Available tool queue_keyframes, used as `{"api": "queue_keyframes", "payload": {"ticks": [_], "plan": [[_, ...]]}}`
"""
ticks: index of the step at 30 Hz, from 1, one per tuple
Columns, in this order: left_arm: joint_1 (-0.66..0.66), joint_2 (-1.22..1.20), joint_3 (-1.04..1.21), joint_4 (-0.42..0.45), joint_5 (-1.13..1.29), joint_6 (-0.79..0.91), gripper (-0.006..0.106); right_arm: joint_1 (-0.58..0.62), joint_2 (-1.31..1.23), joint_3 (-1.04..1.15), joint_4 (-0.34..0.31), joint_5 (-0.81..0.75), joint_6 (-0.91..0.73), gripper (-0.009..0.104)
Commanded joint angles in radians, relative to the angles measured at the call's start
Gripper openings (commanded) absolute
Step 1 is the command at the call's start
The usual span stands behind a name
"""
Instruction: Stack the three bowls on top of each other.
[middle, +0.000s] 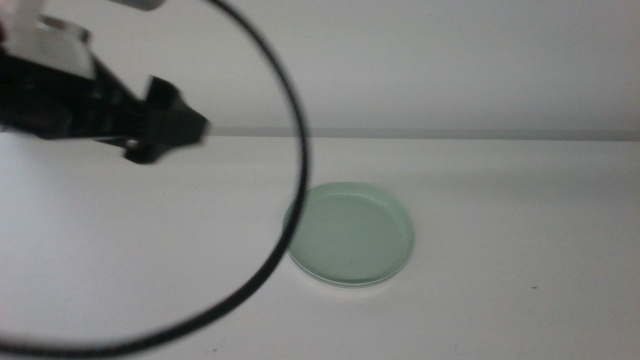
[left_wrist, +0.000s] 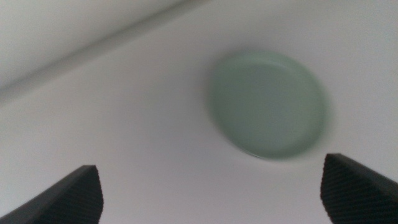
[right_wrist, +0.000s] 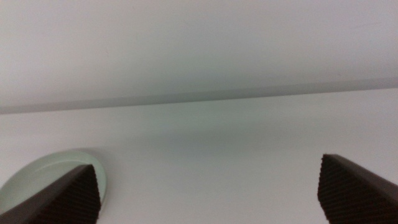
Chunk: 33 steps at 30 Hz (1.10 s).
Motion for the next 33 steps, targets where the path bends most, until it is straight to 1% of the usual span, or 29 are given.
{"api": "queue_keyframes", "payload": {"ticks": [1,3,6,8,19,27,29,33], "plan": [[-0.001,-0.073,0.066,0.135,-0.188,-0.002,0.094,0.004,0.011,0.007,-0.031,-0.035,-0.012,0.093],[-0.001,-0.136,0.145,0.246,-0.377,-0.002,0.094,0.004,0.011,0.007,-0.033,-0.036,-0.012,0.093],[0.006,-0.249,0.285,0.334,-0.593,-0.002,0.094,0.004,0.009,0.007,-0.033,-0.028,-0.012,0.093],[0.010,-0.318,0.376,0.339,-0.648,-0.002,0.094,0.004,0.009,0.007,-0.031,-0.028,-0.010,0.093],[0.010,-0.750,0.766,0.344,-0.650,-0.002,0.094,0.004,0.009,0.007,-0.031,-0.035,-0.010,0.093],[0.015,-0.851,0.874,0.344,-0.646,-0.002,0.094,0.004,0.009,0.007,-0.031,-0.035,-0.010,0.093],[0.034,-0.862,0.883,0.344,-0.648,-0.002,0.094,0.004,0.009,0.007,-0.031,-0.035,-0.010,0.093],[0.119,-0.892,0.913,0.344,-0.657,-0.004,0.094,0.004,-0.008,0.047,-0.022,-0.062,-0.010,0.093]]}}
